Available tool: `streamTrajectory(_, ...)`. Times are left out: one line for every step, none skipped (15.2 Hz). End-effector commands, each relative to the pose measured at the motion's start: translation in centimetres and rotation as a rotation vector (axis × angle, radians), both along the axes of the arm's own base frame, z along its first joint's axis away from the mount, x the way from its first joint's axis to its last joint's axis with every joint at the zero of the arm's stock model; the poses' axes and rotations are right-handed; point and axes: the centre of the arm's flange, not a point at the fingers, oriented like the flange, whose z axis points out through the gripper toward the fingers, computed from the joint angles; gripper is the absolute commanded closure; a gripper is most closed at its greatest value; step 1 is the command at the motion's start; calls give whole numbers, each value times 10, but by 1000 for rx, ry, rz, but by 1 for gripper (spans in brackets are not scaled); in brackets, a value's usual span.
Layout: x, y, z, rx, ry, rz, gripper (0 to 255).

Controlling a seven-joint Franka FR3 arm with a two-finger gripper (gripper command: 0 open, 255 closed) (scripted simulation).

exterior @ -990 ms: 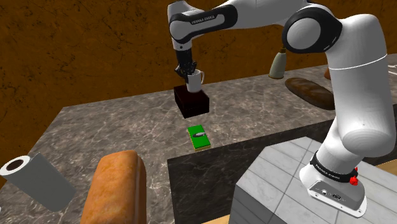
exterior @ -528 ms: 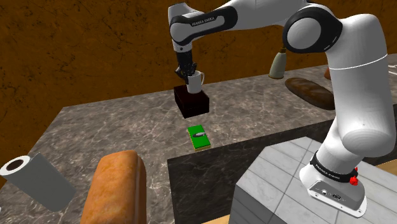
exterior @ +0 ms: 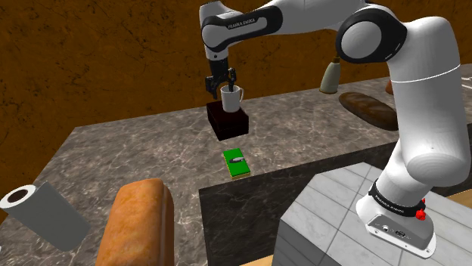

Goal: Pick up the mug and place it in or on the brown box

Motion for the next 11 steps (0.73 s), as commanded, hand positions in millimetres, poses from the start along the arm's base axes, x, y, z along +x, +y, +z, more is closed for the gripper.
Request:
streamTrajectory(0,2,20,0,0,0,0)
streamTrajectory(1,2,33,0,0,0,0)
streamTrajectory(1,3,44,0,0,0,0)
streamTrajectory(1,3,44,0,0,0,0)
streamTrajectory(1,3,44,0,0,0,0)
streamTrajectory(1,3,44,0,0,0,0)
streamTrajectory(1,3,44,0,0,0,0)
streamTrajectory(1,3,44,0,0,0,0)
streamTrajectory(1,3,44,0,0,0,0)
streamTrajectory(1,3,44,0,0,0,0)
streamTrajectory(1,3,44,0,0,0,0)
